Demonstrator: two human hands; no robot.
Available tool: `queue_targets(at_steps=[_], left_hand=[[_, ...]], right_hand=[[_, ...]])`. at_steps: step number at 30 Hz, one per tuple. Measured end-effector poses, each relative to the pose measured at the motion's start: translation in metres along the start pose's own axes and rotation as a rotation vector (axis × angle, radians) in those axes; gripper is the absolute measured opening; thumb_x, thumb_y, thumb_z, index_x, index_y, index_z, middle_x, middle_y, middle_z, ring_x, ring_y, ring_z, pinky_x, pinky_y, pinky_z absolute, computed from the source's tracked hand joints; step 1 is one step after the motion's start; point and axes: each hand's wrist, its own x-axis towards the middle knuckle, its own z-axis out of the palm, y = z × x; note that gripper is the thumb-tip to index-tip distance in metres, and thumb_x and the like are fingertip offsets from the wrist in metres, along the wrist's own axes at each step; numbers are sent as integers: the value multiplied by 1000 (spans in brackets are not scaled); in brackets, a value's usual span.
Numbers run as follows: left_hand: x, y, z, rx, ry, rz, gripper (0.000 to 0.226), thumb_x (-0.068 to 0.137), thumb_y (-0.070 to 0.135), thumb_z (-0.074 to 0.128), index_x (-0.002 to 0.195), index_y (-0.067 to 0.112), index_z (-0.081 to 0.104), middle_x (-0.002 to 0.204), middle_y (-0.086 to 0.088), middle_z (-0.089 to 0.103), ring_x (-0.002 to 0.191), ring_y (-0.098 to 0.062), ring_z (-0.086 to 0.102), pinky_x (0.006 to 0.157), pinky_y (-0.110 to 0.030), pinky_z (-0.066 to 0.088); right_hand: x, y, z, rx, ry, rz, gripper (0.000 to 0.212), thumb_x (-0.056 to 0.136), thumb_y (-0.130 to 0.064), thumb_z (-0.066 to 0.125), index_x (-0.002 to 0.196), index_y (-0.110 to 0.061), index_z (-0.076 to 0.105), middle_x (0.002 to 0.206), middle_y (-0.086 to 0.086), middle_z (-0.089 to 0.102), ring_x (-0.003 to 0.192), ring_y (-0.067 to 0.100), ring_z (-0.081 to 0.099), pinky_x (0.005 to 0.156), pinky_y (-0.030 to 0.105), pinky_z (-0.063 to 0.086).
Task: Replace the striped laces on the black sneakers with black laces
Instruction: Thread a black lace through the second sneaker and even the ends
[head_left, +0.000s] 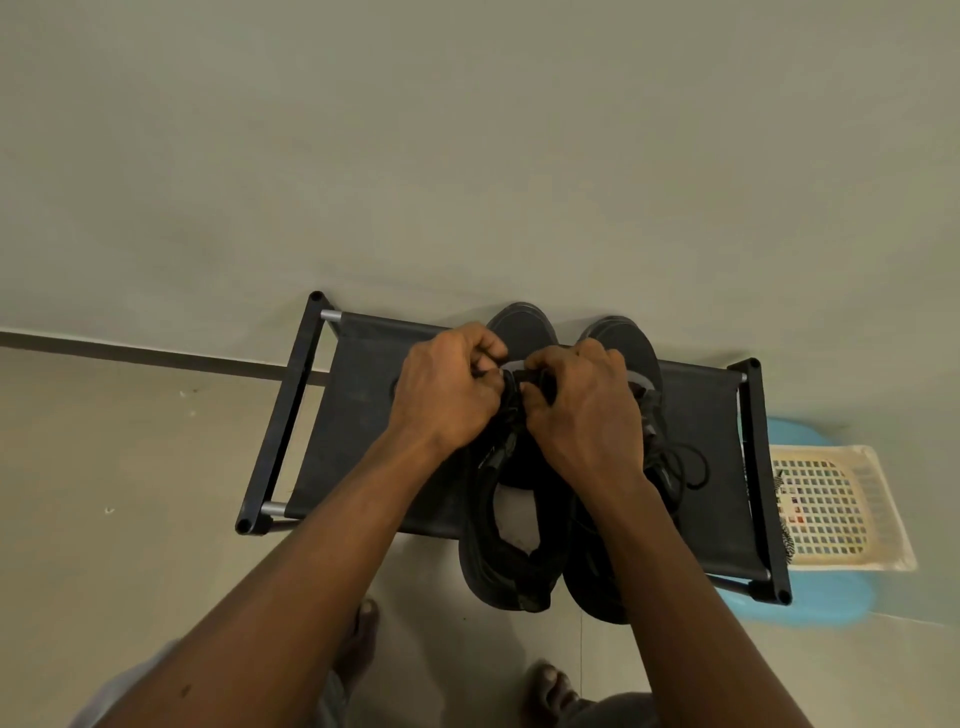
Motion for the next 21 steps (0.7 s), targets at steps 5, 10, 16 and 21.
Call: queue_targets(at_steps=[5, 10, 16, 21], left_hand=[[0, 2, 4, 2, -13, -6, 23, 84, 7, 71, 94, 28, 69, 77, 14, 69, 74, 1, 66, 77, -30, 60], [4, 2, 5, 32, -43, -5, 21, 86, 9, 75, 96, 28, 72, 76, 14, 70, 74, 2, 66, 77, -27, 59], [9, -4, -1, 35, -92, -77, 11, 88, 24, 82, 80, 26, 75, 72, 11, 72, 69, 1, 68, 69, -22, 57], [7, -5, -5, 22, -152, -82, 11, 90, 22, 80, 80, 27, 77, 71, 10, 73, 63, 5, 65, 59, -7, 47]], right_hand=[[4, -4, 1, 48, -7, 28, 24, 91, -26, 72, 115, -26, 67, 112, 0, 51, 110, 21, 54, 78, 28, 43], [10, -3, 1, 30, -9, 61, 17, 89, -27, 75, 104, -25, 68, 108, -1, 51, 107, 22, 54, 76, 28, 40], [7, -7, 2, -44, 1, 30, 16, 92, -27, 71, 108, -27, 68, 111, 0, 49, 109, 21, 50, 68, 29, 37], [9, -10, 4, -140, -18, 15, 16, 96, -25, 66, 111, -24, 68, 115, 2, 48, 112, 22, 47, 67, 29, 39]])
